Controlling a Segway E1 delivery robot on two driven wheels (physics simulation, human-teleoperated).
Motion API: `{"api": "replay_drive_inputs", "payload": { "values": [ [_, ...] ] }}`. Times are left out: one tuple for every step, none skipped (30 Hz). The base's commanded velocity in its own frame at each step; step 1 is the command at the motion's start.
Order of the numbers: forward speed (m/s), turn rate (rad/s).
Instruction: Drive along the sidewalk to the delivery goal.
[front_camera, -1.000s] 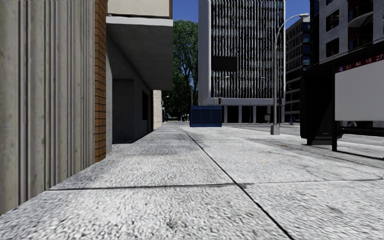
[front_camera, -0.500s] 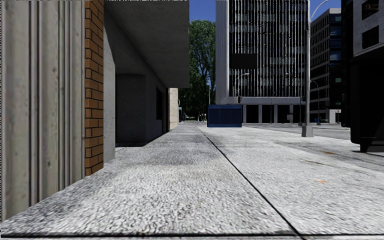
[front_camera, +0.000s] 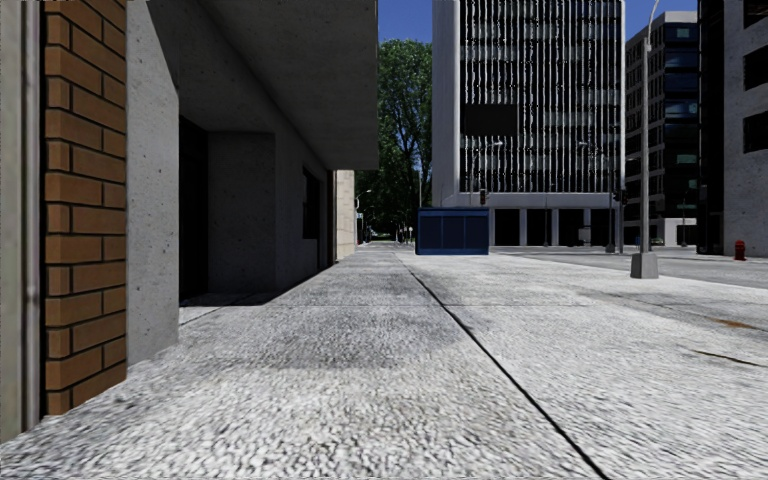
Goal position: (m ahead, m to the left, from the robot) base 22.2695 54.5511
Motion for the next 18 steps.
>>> {"api": "replay_drive_inputs", "payload": {
  "values": [
    [2.00, 0.00],
    [2.00, 0.00],
    [2.00, 0.00],
    [2.00, 0.00],
    [2.00, 0.00],
    [2.00, 0.00],
    [2.00, 0.00],
    [2.00, 0.00],
    [2.00, 0.00],
    [2.00, 0.00],
    [2.00, 0.00],
    [2.00, 0.00],
    [2.00, 0.00],
    [2.00, 0.00],
    [2.00, 0.00],
    [2.00, 0.00],
    [2.00, 0.00],
    [2.00, 0.00]
  ]
}}
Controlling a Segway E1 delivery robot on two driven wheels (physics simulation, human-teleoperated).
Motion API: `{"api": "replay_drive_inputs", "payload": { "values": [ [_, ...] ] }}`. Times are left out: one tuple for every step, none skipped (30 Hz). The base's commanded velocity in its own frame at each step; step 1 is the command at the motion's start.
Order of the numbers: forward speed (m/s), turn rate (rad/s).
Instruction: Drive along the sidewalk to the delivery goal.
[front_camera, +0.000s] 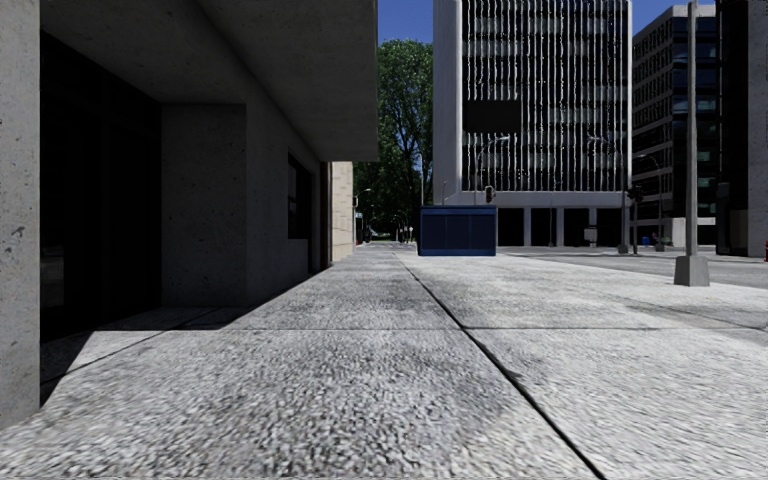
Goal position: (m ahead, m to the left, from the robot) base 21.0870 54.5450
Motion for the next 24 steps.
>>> {"api": "replay_drive_inputs", "payload": {
  "values": [
    [2.00, 0.00],
    [2.00, 0.00],
    [2.00, 0.00],
    [2.00, 0.00],
    [2.00, 0.00],
    [2.00, 0.00],
    [2.00, 0.00],
    [2.00, 0.00],
    [2.00, 0.00],
    [2.00, 0.00],
    [2.00, 0.00],
    [2.00, 0.00],
    [2.00, 0.00],
    [2.00, 0.00],
    [2.00, 0.00],
    [2.00, 0.00],
    [2.00, 0.00],
    [2.00, 0.00],
    [2.00, 0.00],
    [2.00, 0.00],
    [2.00, 0.00],
    [2.00, 0.00],
    [2.00, 0.00],
    [2.00, 0.00]
  ]
}}
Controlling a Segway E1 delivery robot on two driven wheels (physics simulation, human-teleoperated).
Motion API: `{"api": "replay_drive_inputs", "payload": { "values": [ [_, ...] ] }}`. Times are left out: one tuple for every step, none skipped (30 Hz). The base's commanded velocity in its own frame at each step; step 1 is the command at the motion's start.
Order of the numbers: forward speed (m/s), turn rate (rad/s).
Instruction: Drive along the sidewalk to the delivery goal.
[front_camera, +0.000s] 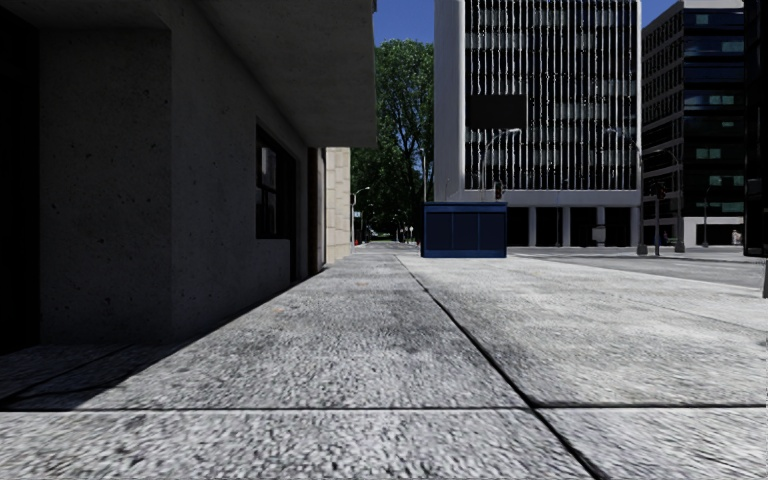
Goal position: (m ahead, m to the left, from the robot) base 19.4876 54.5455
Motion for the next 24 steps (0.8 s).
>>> {"api": "replay_drive_inputs", "payload": {
  "values": [
    [2.00, 0.00],
    [2.00, 0.00],
    [2.00, 0.00],
    [2.00, 0.00],
    [2.00, 0.00],
    [2.00, 0.00],
    [2.00, 0.00],
    [2.00, 0.00],
    [2.00, 0.00],
    [2.00, 0.00],
    [2.00, 0.00],
    [2.00, 0.00],
    [2.00, 0.00],
    [2.00, 0.00],
    [2.00, 0.00],
    [2.00, 0.00],
    [2.00, 0.00],
    [2.00, 0.00],
    [2.00, 0.00],
    [2.00, 0.00],
    [2.00, 0.00],
    [2.00, 0.00],
    [2.00, 0.00],
    [2.00, 0.00]
  ]
}}
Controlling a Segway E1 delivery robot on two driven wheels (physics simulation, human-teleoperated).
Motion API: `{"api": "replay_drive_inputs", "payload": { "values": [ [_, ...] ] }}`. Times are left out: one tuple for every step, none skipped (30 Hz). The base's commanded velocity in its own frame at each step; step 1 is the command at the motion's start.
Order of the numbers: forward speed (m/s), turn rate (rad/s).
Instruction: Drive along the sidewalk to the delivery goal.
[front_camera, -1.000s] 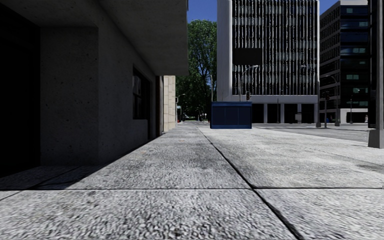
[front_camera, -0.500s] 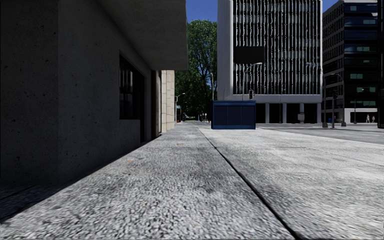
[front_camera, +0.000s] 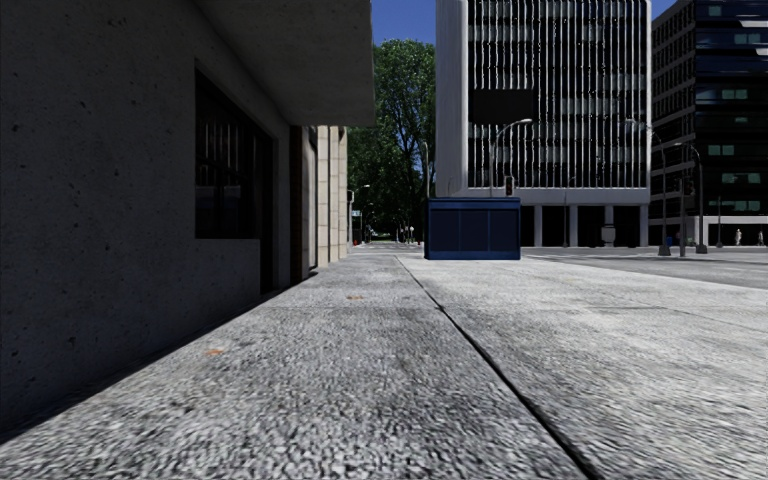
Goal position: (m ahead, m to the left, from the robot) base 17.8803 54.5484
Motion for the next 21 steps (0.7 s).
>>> {"api": "replay_drive_inputs", "payload": {
  "values": [
    [2.00, 0.00],
    [2.00, 0.00],
    [2.00, 0.00],
    [2.00, 0.00],
    [2.00, 0.00],
    [2.00, 0.00],
    [2.00, 0.00],
    [2.00, 0.00],
    [2.00, 0.00],
    [2.00, 0.00],
    [2.00, 0.00],
    [2.00, 0.00],
    [2.00, 0.00],
    [2.00, 0.00],
    [2.00, 0.00],
    [2.00, 0.00],
    [2.00, 0.00],
    [2.00, 0.00],
    [2.00, 0.00],
    [2.00, 0.00],
    [2.00, 0.00]
  ]
}}
